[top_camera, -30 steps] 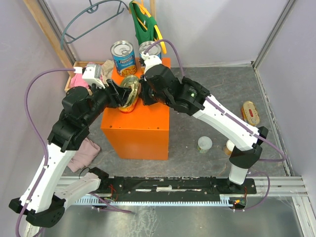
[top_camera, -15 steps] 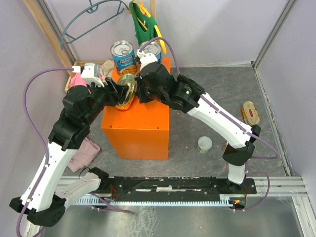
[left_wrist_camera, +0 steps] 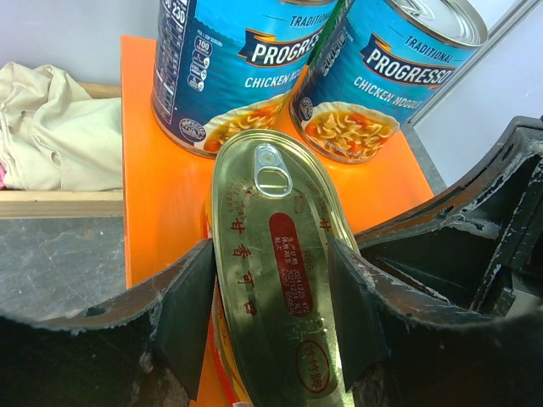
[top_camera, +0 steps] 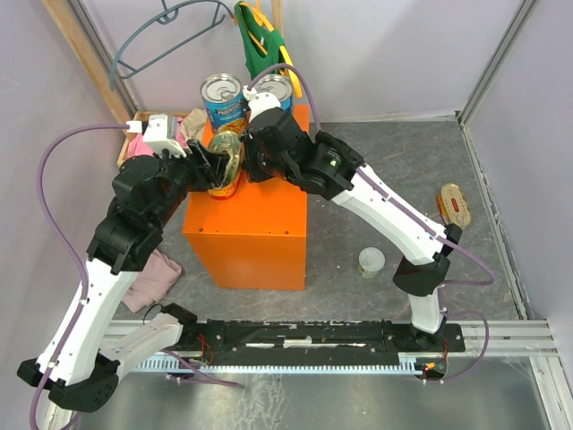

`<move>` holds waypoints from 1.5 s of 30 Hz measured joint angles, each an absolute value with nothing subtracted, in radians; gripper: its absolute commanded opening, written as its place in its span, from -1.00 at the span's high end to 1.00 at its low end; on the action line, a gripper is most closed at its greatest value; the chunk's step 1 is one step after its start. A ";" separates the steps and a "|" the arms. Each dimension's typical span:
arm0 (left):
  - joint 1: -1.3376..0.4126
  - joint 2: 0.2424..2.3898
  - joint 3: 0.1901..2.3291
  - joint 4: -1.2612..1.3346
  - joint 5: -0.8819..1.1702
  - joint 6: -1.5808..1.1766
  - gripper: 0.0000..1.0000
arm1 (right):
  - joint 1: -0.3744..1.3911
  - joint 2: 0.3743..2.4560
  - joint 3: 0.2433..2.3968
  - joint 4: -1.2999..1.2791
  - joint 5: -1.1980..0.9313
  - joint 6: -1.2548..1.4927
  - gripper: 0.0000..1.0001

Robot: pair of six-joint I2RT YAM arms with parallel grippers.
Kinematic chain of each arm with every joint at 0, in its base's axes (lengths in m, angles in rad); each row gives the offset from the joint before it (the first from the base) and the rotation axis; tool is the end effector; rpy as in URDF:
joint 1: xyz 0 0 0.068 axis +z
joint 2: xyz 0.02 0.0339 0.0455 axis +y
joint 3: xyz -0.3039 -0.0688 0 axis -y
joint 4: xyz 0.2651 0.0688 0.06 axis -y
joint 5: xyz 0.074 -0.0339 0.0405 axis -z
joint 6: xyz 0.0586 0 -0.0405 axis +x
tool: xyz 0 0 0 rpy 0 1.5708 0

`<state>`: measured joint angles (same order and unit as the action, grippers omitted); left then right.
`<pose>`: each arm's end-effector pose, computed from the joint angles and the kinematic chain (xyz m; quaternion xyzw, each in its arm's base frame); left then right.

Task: Place and organize the canned foods onto the counter

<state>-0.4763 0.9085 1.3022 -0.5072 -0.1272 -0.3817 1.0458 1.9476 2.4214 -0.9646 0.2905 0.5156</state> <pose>0.1689 -0.0788 0.4953 -0.0071 0.7457 -0.2333 0.6240 0.2426 0.3854 0.5091 -0.1505 0.8385 0.2698 0.4488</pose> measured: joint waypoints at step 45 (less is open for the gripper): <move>-0.461 0.953 1.328 -0.502 -0.151 -0.373 -0.22 | 1.023 1.995 2.480 -0.959 0.283 0.516 0.98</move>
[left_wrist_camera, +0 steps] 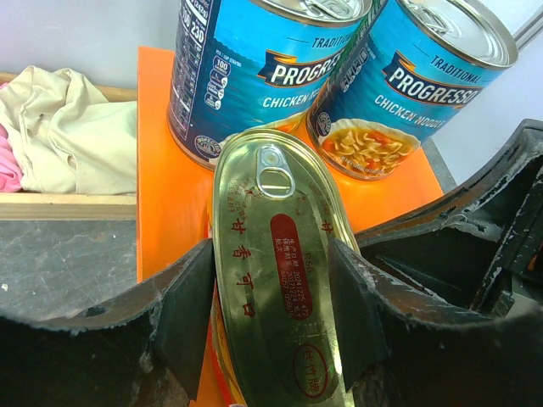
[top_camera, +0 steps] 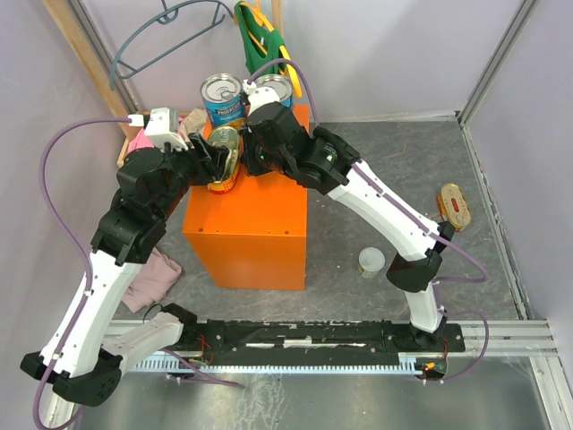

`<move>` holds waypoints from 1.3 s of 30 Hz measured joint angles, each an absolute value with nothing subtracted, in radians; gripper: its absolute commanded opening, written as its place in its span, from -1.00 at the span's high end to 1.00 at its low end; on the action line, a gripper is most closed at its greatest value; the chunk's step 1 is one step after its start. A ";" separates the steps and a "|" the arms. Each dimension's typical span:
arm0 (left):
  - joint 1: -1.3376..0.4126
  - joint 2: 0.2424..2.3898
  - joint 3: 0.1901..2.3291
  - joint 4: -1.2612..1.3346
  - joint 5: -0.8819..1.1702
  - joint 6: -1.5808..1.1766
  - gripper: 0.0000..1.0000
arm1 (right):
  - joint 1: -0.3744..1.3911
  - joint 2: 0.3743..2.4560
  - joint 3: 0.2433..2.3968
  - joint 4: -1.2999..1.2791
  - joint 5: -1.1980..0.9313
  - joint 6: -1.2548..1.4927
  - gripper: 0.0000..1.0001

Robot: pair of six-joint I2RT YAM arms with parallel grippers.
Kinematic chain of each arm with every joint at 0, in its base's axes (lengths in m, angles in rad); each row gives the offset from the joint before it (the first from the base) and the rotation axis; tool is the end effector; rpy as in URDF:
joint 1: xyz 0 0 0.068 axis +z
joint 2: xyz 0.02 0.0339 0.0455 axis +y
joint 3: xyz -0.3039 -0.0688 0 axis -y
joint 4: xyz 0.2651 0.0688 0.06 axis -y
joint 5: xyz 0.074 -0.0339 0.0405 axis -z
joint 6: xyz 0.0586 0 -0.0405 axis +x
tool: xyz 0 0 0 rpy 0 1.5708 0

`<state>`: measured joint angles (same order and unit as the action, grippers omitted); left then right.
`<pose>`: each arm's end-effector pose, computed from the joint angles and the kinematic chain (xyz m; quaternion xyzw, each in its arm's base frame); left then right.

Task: Place and organize the canned foods onto the counter

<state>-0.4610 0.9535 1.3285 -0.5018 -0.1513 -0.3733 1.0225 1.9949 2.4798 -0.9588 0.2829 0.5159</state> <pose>0.1828 -0.0809 0.4976 -0.0171 0.7498 -0.2151 0.6255 0.2577 0.3905 0.5077 -0.1406 0.8363 0.2726 0.4545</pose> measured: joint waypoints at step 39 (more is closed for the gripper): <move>-0.389 0.986 1.328 -0.488 -0.072 -0.373 -0.26 | 0.981 2.031 2.497 -0.917 0.241 0.527 0.98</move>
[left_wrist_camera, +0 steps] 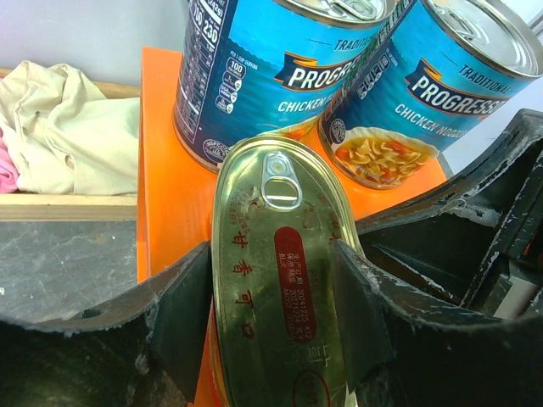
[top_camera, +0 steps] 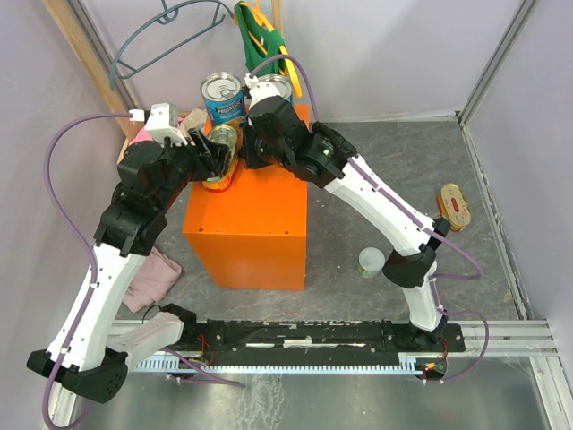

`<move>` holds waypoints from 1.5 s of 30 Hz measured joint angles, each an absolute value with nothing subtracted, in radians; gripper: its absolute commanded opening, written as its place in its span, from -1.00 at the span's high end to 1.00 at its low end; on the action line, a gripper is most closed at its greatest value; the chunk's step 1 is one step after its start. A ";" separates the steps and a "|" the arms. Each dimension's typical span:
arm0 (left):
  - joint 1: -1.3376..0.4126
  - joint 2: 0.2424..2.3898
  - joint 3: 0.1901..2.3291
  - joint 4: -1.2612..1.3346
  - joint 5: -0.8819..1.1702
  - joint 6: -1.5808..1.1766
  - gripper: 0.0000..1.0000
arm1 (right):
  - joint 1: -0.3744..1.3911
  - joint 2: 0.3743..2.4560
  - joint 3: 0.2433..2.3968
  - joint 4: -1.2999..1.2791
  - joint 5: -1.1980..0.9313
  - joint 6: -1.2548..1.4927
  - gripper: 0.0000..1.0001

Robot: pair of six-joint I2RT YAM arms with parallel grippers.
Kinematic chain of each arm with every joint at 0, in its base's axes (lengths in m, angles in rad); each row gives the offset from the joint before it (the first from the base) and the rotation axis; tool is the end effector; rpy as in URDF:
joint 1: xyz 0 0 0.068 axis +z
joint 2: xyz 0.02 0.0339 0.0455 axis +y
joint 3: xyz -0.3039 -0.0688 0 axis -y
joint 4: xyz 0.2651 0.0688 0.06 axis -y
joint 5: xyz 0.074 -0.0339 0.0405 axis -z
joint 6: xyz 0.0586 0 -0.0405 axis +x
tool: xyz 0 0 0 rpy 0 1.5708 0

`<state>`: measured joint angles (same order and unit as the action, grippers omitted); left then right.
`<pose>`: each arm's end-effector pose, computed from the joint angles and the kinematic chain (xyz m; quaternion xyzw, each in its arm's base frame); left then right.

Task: Place and organize the canned foods onto the counter

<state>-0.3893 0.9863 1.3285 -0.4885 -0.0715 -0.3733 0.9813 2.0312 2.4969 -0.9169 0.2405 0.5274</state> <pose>0.1986 -0.0769 0.4931 -0.0173 0.7566 -0.2179 0.6163 0.2800 0.3935 0.5013 -0.1272 0.8340 0.2869 0.4538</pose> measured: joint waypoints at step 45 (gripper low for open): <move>-0.366 0.996 1.328 -0.462 -0.016 -0.375 -0.76 | 0.966 2.007 2.430 -0.844 0.221 0.531 0.67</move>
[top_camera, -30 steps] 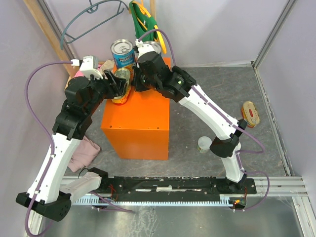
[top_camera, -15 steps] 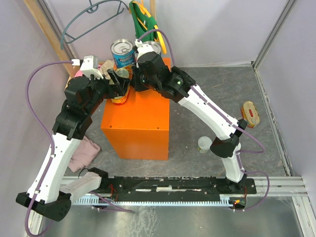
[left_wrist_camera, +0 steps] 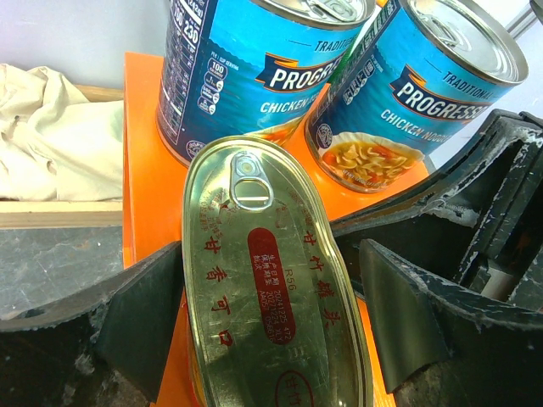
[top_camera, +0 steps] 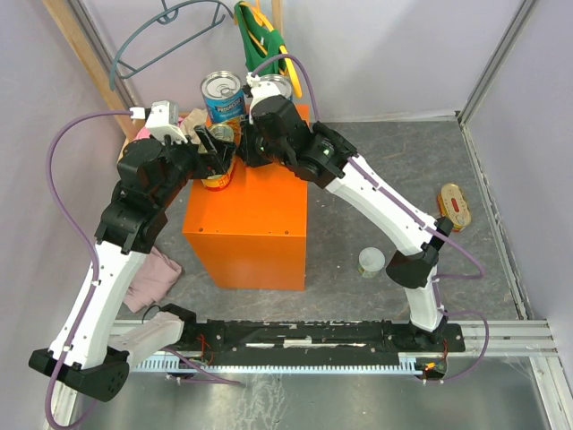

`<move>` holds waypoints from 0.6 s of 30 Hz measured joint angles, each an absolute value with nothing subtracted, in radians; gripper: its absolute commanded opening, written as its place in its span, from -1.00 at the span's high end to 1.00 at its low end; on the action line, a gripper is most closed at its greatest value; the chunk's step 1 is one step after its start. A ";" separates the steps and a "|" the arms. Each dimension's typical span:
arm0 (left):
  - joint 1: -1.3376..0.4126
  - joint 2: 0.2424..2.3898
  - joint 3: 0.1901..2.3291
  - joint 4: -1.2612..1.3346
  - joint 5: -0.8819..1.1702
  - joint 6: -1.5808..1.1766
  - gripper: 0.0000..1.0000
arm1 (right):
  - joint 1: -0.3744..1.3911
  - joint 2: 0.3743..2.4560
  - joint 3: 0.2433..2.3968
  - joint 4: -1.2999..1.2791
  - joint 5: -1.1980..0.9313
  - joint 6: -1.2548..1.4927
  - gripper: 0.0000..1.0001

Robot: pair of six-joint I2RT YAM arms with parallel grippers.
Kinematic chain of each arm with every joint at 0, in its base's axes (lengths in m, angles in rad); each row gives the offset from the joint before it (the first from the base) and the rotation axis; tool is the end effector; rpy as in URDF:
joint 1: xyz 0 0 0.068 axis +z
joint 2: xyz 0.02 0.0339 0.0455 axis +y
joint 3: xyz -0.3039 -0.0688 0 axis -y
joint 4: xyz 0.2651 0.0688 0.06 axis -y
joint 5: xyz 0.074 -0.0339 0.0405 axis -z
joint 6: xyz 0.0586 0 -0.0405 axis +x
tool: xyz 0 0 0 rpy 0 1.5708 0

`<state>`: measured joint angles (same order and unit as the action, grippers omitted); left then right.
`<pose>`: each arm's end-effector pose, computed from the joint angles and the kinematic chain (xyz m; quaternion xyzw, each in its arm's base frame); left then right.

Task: Place and organize the canned foods onto the counter

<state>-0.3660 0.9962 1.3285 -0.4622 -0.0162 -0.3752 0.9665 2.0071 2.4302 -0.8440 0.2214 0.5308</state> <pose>0.2033 -0.0769 0.4946 -0.0088 0.7515 -0.2333 0.6171 0.2863 0.3920 0.4989 -0.1216 0.8274 0.2999 0.4591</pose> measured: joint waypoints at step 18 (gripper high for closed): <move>-0.366 0.995 1.328 -0.467 -0.056 -0.375 -0.79 | 0.966 1.984 2.408 -0.852 0.229 0.526 0.64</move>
